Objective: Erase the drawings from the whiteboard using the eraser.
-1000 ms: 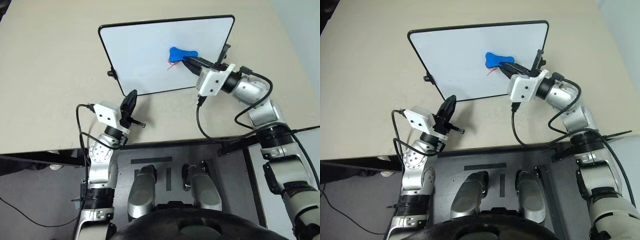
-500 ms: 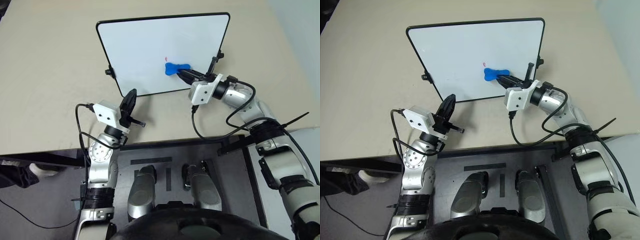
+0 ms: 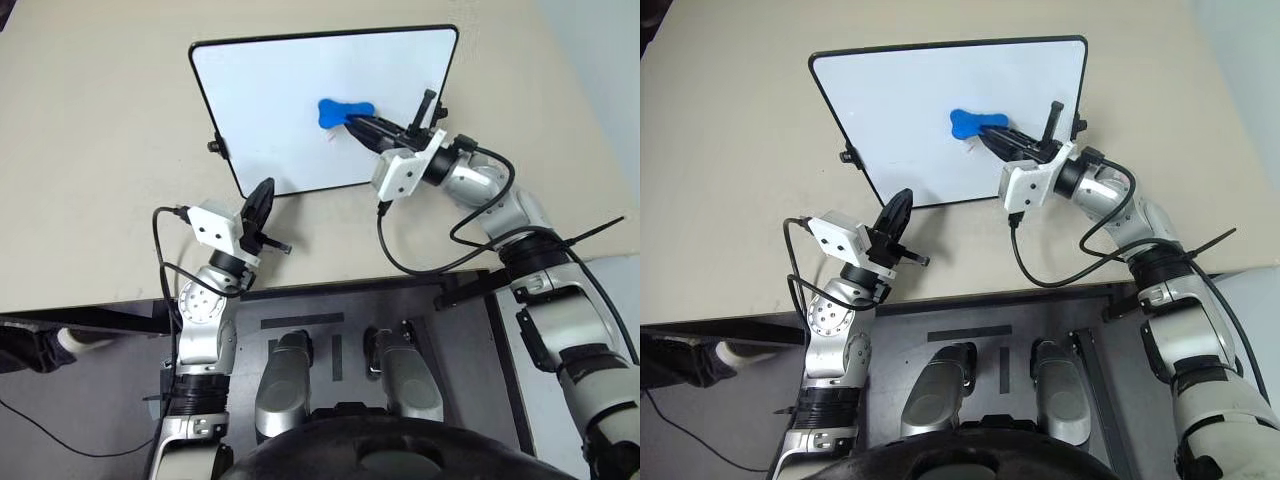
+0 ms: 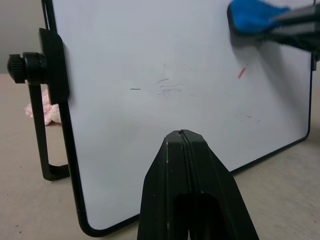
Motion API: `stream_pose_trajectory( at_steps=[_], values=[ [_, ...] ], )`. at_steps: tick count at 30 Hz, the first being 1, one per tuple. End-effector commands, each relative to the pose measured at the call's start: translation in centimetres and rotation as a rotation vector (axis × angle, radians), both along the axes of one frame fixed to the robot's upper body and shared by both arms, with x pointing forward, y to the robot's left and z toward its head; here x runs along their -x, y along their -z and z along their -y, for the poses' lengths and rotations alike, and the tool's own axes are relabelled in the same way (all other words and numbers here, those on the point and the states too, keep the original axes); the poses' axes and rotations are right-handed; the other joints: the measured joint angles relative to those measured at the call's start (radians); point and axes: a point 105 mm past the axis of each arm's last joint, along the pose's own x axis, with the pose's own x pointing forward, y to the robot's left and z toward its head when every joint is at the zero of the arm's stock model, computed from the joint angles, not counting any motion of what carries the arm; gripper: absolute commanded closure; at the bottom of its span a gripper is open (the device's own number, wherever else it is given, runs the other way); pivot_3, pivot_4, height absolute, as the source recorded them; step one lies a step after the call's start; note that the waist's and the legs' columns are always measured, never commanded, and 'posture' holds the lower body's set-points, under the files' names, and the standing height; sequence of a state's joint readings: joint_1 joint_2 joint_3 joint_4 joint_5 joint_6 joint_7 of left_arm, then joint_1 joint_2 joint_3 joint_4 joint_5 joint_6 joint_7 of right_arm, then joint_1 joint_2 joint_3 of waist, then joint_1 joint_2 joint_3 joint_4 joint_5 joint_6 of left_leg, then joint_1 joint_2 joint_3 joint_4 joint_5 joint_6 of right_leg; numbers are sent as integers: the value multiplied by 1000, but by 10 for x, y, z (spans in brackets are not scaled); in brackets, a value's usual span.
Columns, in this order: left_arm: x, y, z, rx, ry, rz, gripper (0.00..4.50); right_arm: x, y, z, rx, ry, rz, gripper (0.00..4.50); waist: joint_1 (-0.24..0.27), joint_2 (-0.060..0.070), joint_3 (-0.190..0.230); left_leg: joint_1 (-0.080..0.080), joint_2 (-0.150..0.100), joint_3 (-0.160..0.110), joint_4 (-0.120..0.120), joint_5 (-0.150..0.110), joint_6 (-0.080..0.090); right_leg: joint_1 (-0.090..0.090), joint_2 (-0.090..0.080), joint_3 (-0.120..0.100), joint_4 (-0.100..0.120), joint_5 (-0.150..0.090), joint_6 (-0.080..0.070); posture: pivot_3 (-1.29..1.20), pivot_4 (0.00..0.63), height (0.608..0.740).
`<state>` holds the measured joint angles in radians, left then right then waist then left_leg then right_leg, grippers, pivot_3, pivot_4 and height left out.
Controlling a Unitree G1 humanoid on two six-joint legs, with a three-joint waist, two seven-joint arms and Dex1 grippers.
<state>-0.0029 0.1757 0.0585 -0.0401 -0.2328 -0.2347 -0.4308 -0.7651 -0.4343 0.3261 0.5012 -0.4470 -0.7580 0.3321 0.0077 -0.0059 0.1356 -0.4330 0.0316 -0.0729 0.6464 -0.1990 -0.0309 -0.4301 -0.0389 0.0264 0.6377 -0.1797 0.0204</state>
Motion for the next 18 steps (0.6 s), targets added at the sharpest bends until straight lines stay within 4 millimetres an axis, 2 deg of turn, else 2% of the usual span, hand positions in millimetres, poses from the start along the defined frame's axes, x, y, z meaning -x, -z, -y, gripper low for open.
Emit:
stream_pose_trajectory(
  at_steps=[1, 10, 14, 18],
  values=[
    [0, -9, 3, 1, 9, 45, 4500, 2, -18, -3, -35, -12, 55, 4461, 0, 0, 0, -1, 0, 0, 0, 0, 0, -1, 0, 0, 0, 0, 0, 0, 150, 740],
    [0, -10, 2, 2, 3, 49, 4500, -2, 38, 6, 70, 20, -110, 4461, 0, 0, 0, -2, 0, 0, 0, -1, 0, -2, 0, 0, 1, 0, 0, 0, 150, 740],
    [0, -11, 1, 0, 2, 49, 4500, -4, 48, 9, 85, 33, -143, 4461, 0, 0, 0, -2, 0, 0, 1, 0, 0, -2, 0, 0, 1, 1, -1, 0, 150, 740],
    [1, -11, 1, -2, 3, 50, 4500, -5, 50, 9, 88, 36, -150, 4461, 0, 0, 0, -2, 0, 0, 1, 0, 0, -2, 0, 0, 2, 1, -1, 0, 150, 740]
  ],
)
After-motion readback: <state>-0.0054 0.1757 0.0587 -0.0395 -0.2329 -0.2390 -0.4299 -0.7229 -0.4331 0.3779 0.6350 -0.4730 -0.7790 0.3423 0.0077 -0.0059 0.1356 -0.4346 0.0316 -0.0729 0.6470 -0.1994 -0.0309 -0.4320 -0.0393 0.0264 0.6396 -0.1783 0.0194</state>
